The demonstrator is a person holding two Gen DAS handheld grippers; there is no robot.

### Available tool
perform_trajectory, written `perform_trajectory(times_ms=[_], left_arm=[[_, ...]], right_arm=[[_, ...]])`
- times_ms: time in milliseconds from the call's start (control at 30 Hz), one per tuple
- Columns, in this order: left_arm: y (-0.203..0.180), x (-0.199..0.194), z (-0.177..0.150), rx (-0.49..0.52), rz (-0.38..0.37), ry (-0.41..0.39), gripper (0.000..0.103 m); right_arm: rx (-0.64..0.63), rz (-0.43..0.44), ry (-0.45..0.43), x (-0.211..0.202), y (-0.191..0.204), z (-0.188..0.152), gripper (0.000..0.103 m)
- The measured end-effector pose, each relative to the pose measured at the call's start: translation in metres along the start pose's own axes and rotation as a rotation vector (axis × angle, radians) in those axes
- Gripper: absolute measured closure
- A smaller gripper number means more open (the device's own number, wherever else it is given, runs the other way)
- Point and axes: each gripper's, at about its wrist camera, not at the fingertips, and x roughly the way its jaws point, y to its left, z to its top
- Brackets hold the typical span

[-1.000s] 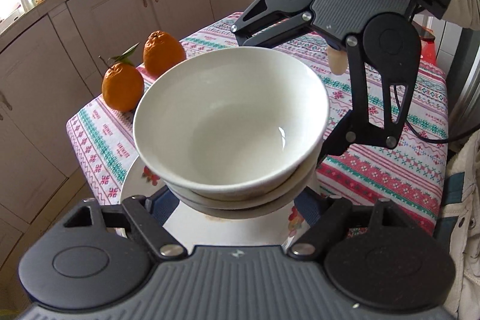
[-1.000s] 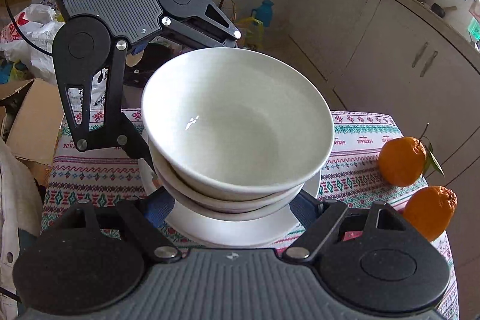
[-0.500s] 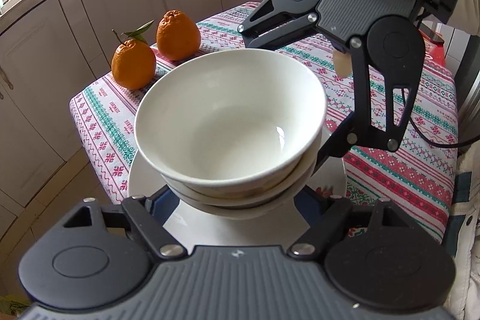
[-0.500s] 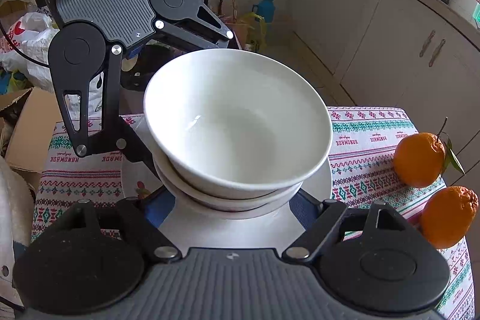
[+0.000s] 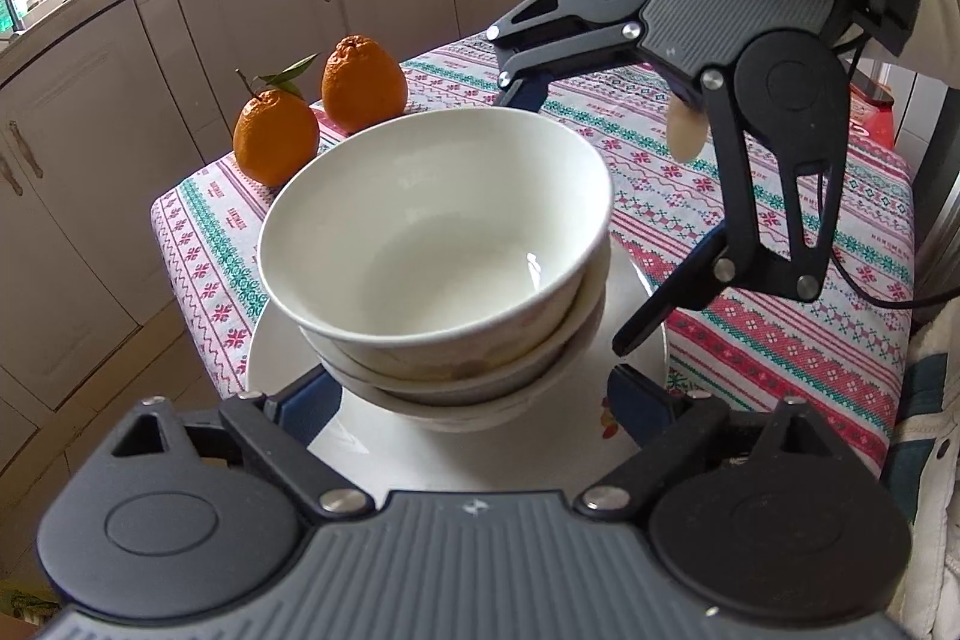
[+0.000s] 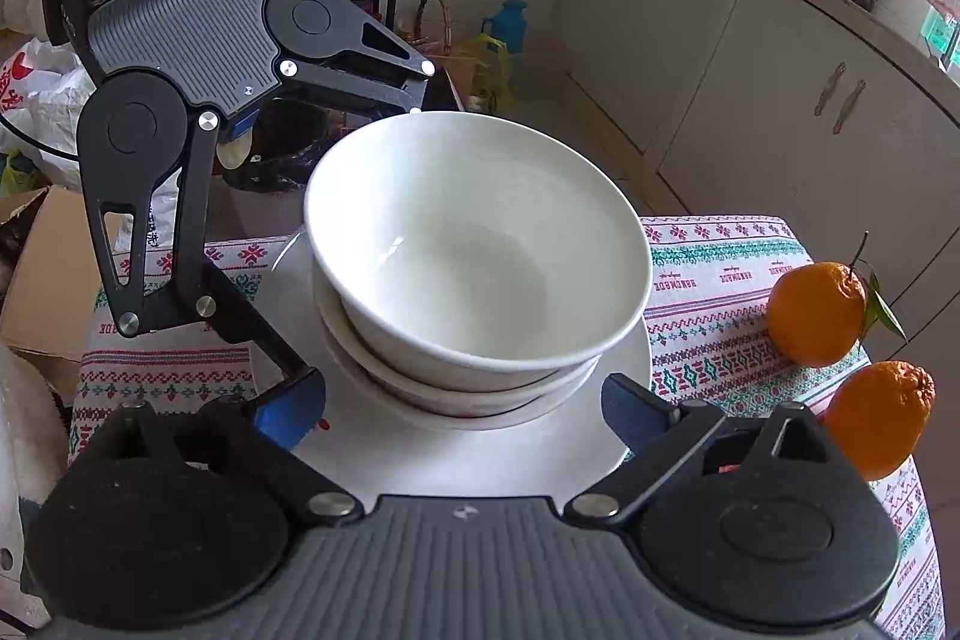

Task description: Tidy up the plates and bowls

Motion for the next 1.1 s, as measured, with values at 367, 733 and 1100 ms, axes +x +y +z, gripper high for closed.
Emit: perform_trajectory(times_ms=[367,733,1100], left_arm=[[-0.044,-0.071,-0.006,-0.125,0.221,-0.204,0.001],[-0.122,-0.102,0.005,-0.390,0.636,-0.323,0.001],[-0.154,-0.116,0.017,-0.658,0.747,-0.223,0.001]], right_arm=[[0.134,-0.284,-0.028,-0.056,0.040,-0.015,0.000],[0.546,-0.649,-0.068,-0.115,0.080,-0.034,0.000],[0.716,-0.761,-0.132,-0.142,0.119,-0.049,0.000]])
